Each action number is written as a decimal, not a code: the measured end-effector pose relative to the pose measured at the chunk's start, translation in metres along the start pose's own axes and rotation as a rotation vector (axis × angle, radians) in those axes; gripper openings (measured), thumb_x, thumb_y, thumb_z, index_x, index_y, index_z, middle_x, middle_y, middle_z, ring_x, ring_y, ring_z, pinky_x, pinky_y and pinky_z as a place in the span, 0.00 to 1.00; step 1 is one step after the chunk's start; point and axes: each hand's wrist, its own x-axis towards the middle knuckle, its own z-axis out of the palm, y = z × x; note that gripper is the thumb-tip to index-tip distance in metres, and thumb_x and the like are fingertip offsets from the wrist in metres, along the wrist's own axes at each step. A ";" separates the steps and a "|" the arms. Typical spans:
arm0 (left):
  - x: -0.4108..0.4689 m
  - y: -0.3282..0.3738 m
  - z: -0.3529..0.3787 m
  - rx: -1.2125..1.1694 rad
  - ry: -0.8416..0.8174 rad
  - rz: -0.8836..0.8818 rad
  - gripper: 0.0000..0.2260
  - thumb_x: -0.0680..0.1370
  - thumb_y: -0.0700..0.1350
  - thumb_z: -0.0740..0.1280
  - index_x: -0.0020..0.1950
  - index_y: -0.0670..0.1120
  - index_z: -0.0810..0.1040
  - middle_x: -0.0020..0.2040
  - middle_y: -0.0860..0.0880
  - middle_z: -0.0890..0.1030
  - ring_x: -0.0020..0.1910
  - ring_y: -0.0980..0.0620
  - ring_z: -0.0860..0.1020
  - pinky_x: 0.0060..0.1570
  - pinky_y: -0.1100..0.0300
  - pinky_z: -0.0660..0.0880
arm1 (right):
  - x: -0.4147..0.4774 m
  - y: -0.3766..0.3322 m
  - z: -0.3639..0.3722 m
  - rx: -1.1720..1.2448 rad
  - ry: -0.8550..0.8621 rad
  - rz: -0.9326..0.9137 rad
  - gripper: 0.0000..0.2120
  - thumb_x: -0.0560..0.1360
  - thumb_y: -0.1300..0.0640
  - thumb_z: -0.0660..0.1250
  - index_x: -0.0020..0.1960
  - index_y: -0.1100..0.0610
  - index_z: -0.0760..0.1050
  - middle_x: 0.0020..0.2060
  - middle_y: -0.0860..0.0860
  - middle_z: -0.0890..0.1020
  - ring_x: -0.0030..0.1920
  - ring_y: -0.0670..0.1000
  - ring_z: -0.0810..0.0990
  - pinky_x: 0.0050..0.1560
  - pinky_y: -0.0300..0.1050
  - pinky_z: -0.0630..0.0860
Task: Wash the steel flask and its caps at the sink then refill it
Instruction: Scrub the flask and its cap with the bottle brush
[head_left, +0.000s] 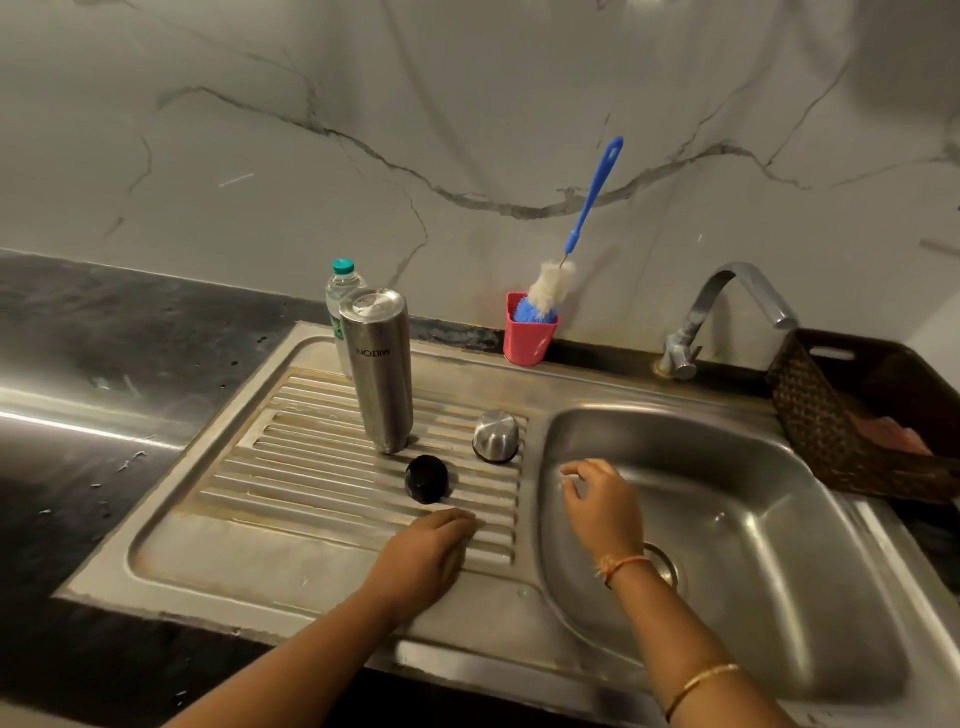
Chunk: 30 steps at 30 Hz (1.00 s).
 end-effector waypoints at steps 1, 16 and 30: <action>-0.002 -0.002 -0.003 -0.005 0.012 0.002 0.13 0.76 0.47 0.60 0.56 0.49 0.81 0.56 0.53 0.81 0.51 0.53 0.80 0.47 0.64 0.76 | -0.004 0.000 0.001 0.000 -0.004 0.007 0.08 0.74 0.64 0.66 0.51 0.60 0.81 0.50 0.55 0.81 0.49 0.55 0.79 0.45 0.42 0.72; -0.024 0.033 -0.006 -0.036 0.203 -0.191 0.13 0.76 0.50 0.62 0.56 0.50 0.81 0.54 0.53 0.81 0.50 0.54 0.79 0.48 0.66 0.71 | -0.034 -0.011 0.003 0.090 -0.101 -0.002 0.08 0.73 0.62 0.67 0.52 0.59 0.80 0.51 0.54 0.80 0.49 0.54 0.79 0.47 0.45 0.75; -0.027 0.003 -0.038 -0.116 0.317 -0.396 0.09 0.76 0.42 0.69 0.56 0.49 0.81 0.51 0.57 0.78 0.47 0.57 0.76 0.46 0.62 0.72 | -0.053 -0.027 0.026 0.130 -0.163 0.036 0.09 0.75 0.62 0.65 0.53 0.58 0.80 0.53 0.52 0.79 0.48 0.53 0.79 0.46 0.41 0.75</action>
